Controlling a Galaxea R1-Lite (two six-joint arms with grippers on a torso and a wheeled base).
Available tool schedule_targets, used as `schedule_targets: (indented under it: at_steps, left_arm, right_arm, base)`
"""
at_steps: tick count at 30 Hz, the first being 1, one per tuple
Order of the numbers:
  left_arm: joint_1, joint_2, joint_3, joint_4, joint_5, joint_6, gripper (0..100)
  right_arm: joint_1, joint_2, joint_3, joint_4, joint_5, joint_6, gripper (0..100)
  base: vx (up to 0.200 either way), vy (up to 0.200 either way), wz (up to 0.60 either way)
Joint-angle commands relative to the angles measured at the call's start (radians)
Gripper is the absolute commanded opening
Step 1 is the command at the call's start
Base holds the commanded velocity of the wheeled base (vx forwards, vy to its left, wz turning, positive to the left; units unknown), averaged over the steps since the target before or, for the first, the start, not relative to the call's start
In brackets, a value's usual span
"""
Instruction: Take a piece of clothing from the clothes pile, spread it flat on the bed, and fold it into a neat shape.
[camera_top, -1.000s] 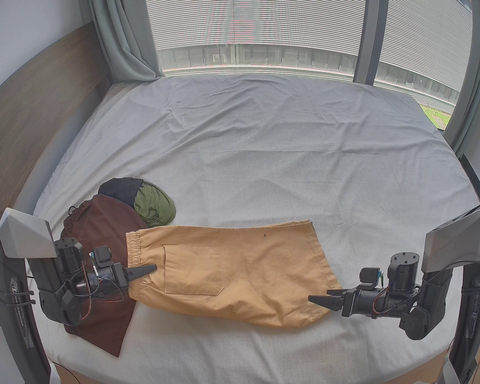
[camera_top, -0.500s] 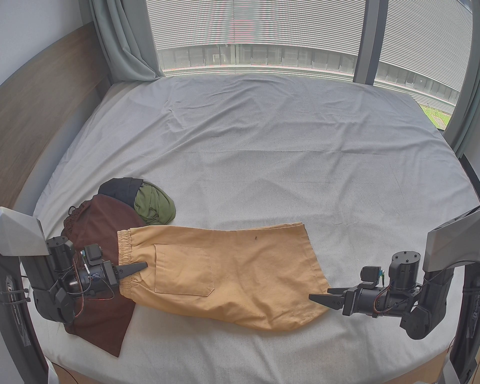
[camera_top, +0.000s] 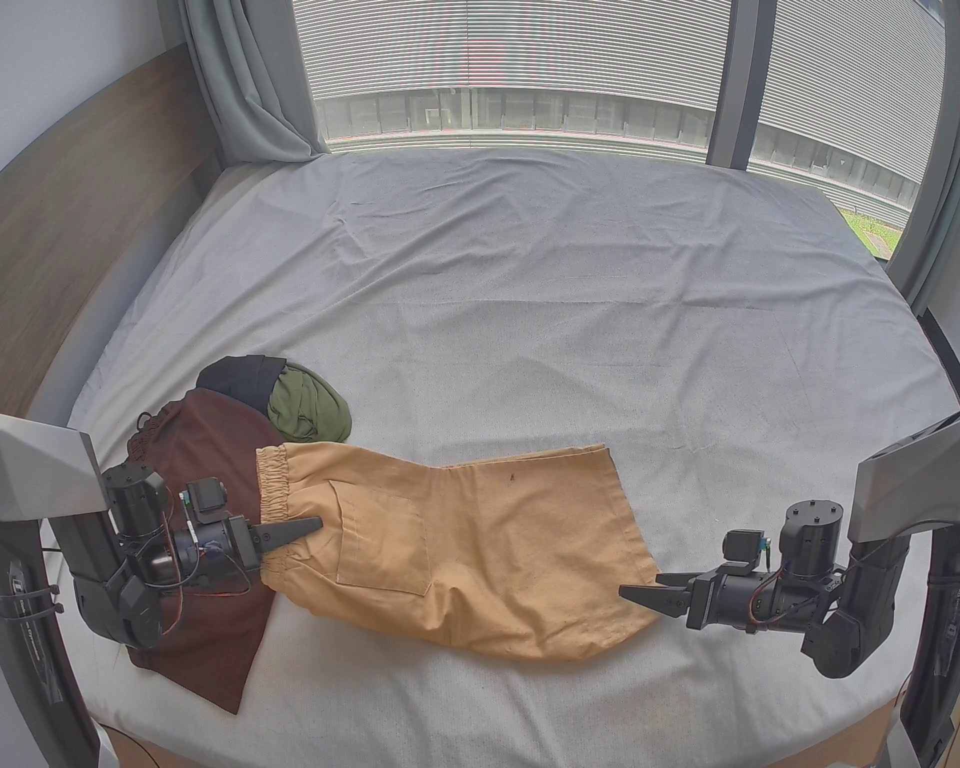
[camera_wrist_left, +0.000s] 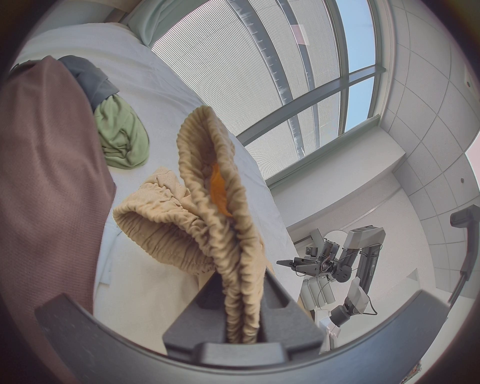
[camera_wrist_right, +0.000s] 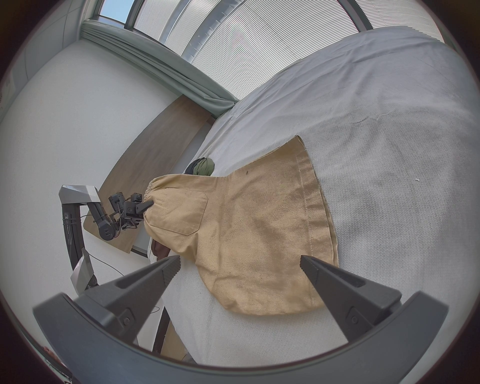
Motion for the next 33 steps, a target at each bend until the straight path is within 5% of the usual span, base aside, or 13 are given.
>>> schedule_targets:
  at_steps: [1, 21, 33]
  left_arm:
    - [-0.051, -0.026, -0.001, 0.001, 0.032, 0.000, 0]
    - [-0.209, -0.032, -0.053, 0.001, 0.156, -0.012, 0]
    - [-0.285, -0.023, -0.129, 0.002, 0.187, -0.098, 0]
  right_arm:
    - [0.002, -0.006, 0.000, -0.001, 0.001, 0.000, 100]
    - [0.002, -0.052, 0.006, -0.001, 0.001, 0.000, 100]
    - [-0.002, -0.086, -0.002, 0.001, 0.001, 0.004, 100]
  base:
    - [0.000, 0.000, 0.00]
    - [0.000, 0.000, 0.00]
    - [0.000, 0.000, 0.00]
